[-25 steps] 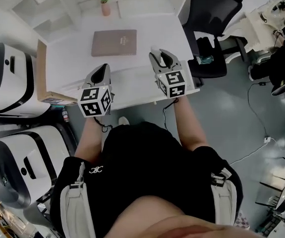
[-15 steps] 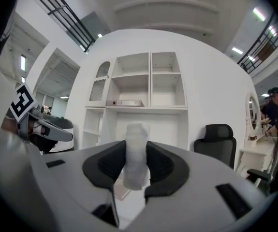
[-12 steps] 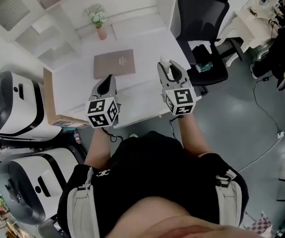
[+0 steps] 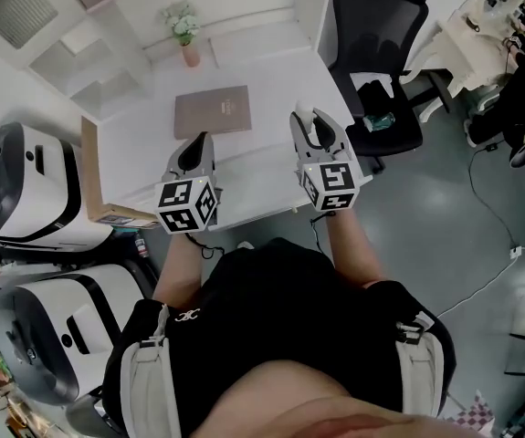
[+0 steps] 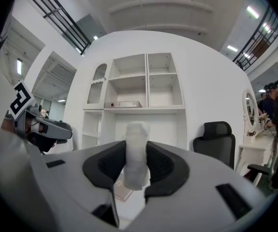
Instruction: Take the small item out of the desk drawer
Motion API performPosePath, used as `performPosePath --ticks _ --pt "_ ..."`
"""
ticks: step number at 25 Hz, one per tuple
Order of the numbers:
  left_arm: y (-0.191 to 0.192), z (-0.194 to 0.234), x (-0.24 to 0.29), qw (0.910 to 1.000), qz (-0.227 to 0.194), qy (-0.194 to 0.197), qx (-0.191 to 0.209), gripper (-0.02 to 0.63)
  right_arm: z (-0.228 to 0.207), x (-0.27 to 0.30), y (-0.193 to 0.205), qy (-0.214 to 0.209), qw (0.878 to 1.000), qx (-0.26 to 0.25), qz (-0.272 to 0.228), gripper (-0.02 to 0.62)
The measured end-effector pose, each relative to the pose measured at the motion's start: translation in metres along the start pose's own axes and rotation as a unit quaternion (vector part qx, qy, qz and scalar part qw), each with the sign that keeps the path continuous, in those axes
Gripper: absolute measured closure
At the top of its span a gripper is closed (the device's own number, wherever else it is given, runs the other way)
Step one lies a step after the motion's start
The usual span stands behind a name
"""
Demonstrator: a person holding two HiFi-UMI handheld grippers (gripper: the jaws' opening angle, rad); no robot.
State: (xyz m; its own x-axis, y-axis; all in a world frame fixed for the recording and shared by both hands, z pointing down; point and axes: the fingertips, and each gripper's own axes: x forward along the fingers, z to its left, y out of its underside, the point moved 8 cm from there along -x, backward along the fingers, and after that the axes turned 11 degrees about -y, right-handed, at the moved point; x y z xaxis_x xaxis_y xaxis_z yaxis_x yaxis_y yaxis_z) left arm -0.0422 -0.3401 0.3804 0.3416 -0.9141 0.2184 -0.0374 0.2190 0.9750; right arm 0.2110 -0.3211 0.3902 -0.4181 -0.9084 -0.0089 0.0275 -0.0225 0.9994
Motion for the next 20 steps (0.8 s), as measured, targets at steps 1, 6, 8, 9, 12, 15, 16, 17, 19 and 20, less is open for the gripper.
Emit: performPosePath --ticks 1,6,8,9,12,15,16,17,19,20 --pt "0.000 0.001 -0.001 1.0000 0.000 -0.001 0.000 0.592 0.001 0.001 0.000 -0.001 1.000 0.001 0.001 0.476" --pt "-0.002 0.004 -0.005 1.0000 -0.003 -0.005 0.001 0.592 0.003 0.005 0.003 -0.006 1.000 0.006 0.005 0.475" --pt "-0.001 0.005 -0.006 1.0000 -0.002 -0.006 0.001 0.592 0.003 0.006 0.004 -0.006 1.000 0.006 0.007 0.474" --pt "-0.001 0.005 -0.006 1.0000 -0.002 -0.007 0.001 0.592 0.003 0.007 0.005 -0.007 1.000 0.007 0.008 0.475" --pt "0.002 0.007 -0.004 0.9999 0.002 -0.011 0.002 0.592 0.003 0.009 0.006 -0.010 1.000 0.010 0.009 0.474" --pt "0.004 0.009 -0.004 0.9999 0.004 -0.013 0.000 0.592 0.005 0.011 0.007 -0.014 1.000 0.010 0.010 0.474" --pt "0.004 0.010 -0.004 0.9999 0.004 -0.013 0.000 0.592 0.005 0.012 0.007 -0.014 1.000 0.009 0.010 0.474" --pt "0.003 0.011 -0.004 0.9999 0.004 -0.013 0.000 0.592 0.006 0.013 0.007 -0.015 1.000 0.009 0.011 0.474" --pt "0.003 0.012 -0.003 0.9999 0.004 -0.012 0.000 0.592 0.006 0.014 0.007 -0.016 1.000 0.009 0.011 0.474" --pt "0.003 0.012 -0.003 0.9999 0.004 -0.012 -0.001 0.592 0.007 0.015 0.006 -0.017 1.000 0.009 0.011 0.474"
